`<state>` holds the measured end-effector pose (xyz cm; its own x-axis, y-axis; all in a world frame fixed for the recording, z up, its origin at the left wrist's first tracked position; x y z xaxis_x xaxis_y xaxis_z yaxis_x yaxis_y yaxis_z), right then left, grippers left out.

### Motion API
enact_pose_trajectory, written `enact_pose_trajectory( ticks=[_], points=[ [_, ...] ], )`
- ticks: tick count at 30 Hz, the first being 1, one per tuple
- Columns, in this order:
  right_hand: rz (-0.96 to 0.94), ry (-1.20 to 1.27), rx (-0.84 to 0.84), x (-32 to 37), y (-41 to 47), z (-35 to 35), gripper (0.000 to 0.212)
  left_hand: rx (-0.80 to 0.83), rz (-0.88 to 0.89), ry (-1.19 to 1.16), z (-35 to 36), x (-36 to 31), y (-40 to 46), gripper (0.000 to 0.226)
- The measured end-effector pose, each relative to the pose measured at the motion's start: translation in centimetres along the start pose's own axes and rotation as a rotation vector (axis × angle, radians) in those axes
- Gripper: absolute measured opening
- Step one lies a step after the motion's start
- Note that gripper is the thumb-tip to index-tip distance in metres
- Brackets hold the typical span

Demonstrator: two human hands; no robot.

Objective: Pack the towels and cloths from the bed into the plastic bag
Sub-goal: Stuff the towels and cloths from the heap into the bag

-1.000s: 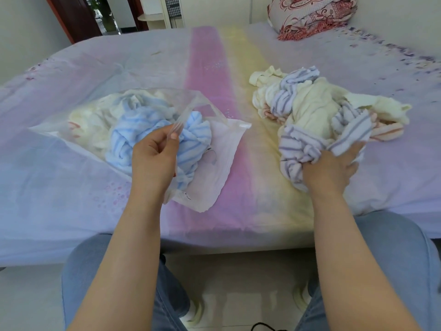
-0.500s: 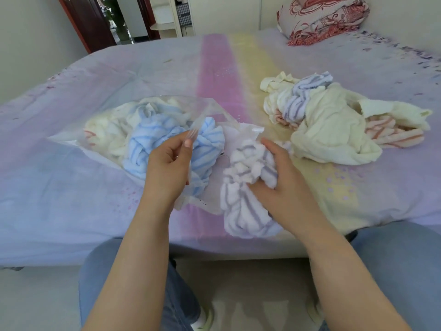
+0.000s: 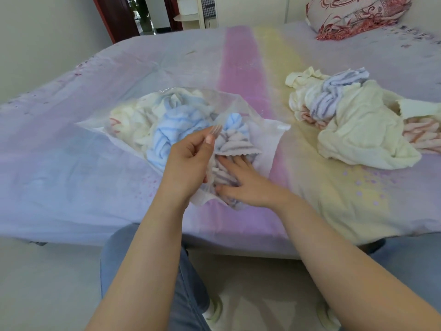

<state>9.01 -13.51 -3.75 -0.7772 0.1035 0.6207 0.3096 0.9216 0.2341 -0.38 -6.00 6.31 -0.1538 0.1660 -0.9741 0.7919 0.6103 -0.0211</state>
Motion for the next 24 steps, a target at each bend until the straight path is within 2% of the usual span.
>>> enact_pose_trajectory(
  ticks=[1,3,5,7,10,15,16,20,24],
  points=[
    [0.007,0.082,0.04,0.1,-0.5,-0.9,0.081,0.001,0.002,-0.001,0.0,0.1,0.0,0.023],
    [0.053,0.001,0.045,-0.1,-1.6,-2.7,0.084,0.001,0.016,0.001,0.0,0.0,-0.1,0.025],
    [0.15,-0.175,-0.078,-0.2,-2.4,-3.9,0.084,0.016,0.031,0.026,0.1,0.0,-0.1,0.03],
    [0.208,-0.204,-0.156,-0.2,-2.3,-3.2,0.083,0.04,0.02,0.053,0.3,0.1,-0.1,0.04],
    [0.174,-0.188,-0.177,-0.3,0.5,-1.2,0.079,0.078,0.0,0.055,0.0,0.9,-0.2,0.05],
    [0.222,-0.206,-0.193,-0.4,9.2,0.6,0.033,0.119,-0.047,-0.039,-1.6,2.1,-0.2,0.057],
    [0.231,-0.175,-0.185,-0.8,10.6,1.1,0.033,0.117,-0.065,-0.079,-2.0,2.2,-0.1,0.056],
    [0.261,0.027,-0.139,-1.9,10.6,2.5,0.067,0.106,-0.134,-0.237,-2.8,2.9,0.4,0.055],
    [0.142,0.245,-0.066,-1.7,8.4,2.5,0.081,0.095,-0.128,-0.137,-2.2,2.8,0.7,0.053]
  ],
)
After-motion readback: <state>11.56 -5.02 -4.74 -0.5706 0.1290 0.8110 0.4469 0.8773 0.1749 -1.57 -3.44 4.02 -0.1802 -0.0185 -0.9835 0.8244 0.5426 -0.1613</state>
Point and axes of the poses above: each hand's wrist, its own y-axis towards the middle knuckle, its own z-axis out of the palm, x = y × z, the point moved 7 cm from there along y, towards the middle knuckle, and after that the axes turned 15 degrees about -z, right-handed, at the moved point
